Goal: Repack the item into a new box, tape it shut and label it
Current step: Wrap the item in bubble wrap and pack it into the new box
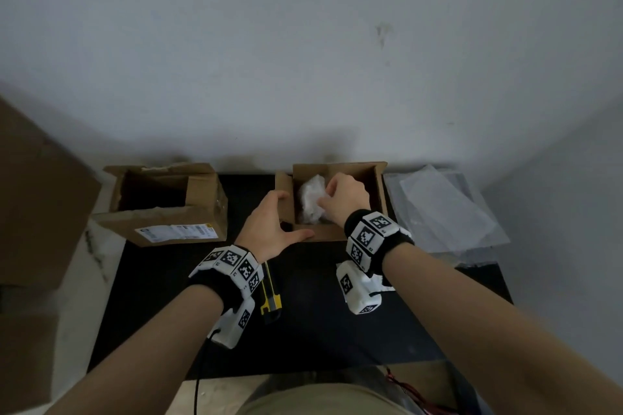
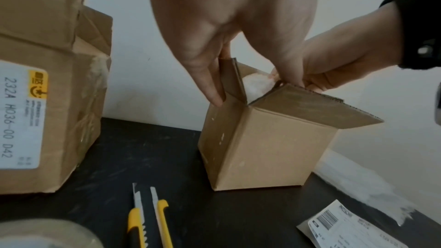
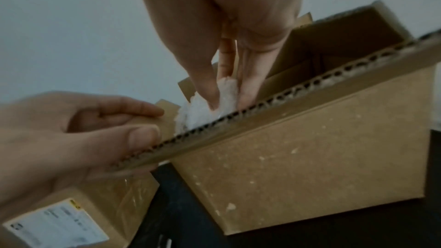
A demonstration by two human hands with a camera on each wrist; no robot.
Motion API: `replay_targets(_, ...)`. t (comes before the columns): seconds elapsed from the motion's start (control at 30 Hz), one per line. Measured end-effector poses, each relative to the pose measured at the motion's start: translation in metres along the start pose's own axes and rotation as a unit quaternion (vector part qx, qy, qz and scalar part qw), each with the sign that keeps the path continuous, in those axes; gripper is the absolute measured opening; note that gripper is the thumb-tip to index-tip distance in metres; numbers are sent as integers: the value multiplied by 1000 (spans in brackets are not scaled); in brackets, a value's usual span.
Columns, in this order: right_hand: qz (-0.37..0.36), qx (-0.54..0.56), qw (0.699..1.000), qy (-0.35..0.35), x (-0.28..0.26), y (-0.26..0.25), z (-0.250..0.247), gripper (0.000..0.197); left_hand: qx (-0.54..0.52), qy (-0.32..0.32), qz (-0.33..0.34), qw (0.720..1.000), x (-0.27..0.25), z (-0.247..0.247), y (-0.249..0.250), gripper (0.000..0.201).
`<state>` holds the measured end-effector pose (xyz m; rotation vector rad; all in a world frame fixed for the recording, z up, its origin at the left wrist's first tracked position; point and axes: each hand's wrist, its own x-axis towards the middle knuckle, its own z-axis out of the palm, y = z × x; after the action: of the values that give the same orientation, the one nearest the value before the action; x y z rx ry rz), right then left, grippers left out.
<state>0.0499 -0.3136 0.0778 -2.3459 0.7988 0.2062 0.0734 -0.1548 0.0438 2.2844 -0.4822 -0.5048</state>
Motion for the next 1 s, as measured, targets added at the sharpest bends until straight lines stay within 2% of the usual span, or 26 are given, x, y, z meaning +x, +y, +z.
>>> replay_targets(0.13,-44,-59,997,-34,-1,5,7,21,-2,5,-8,1000,-3,5,-5,94)
replay_targets(0.27,-90,-107,983,-117,-1,8,15,26,-4,4,-9,1000,-4,8,-5,96)
replay_targets(0.43,-95,-149,964,-197,2,13,22,30,12,6,-12,1000,-4,11,-5,99)
replay_targets(0.5,-98,-115,972,-180,1,19,18,32,17,5,-13,1000,-4,11,-5,100)
replay_targets(0.63,-109,-49,992,-49,-3,37,8,39,25,8,-3,1000,-4,11,-5,100)
replay_targets(0.7,-88,-53,995,-15,-5,46,4,45,28,10,2,1000,-4,11,-4,100)
replay_targets(0.77,-46,-64,997,-14,-6,51,1,50,31,10,5,999,-5,10,-3,99)
replay_targets(0.87,15,-72,996,-50,-2,57,-1,51,35,10,5,999,-6,10,-1,99)
replay_targets(1.0,44,-52,995,-78,5,62,-1,42,38,10,3,999,-8,10,2,99)
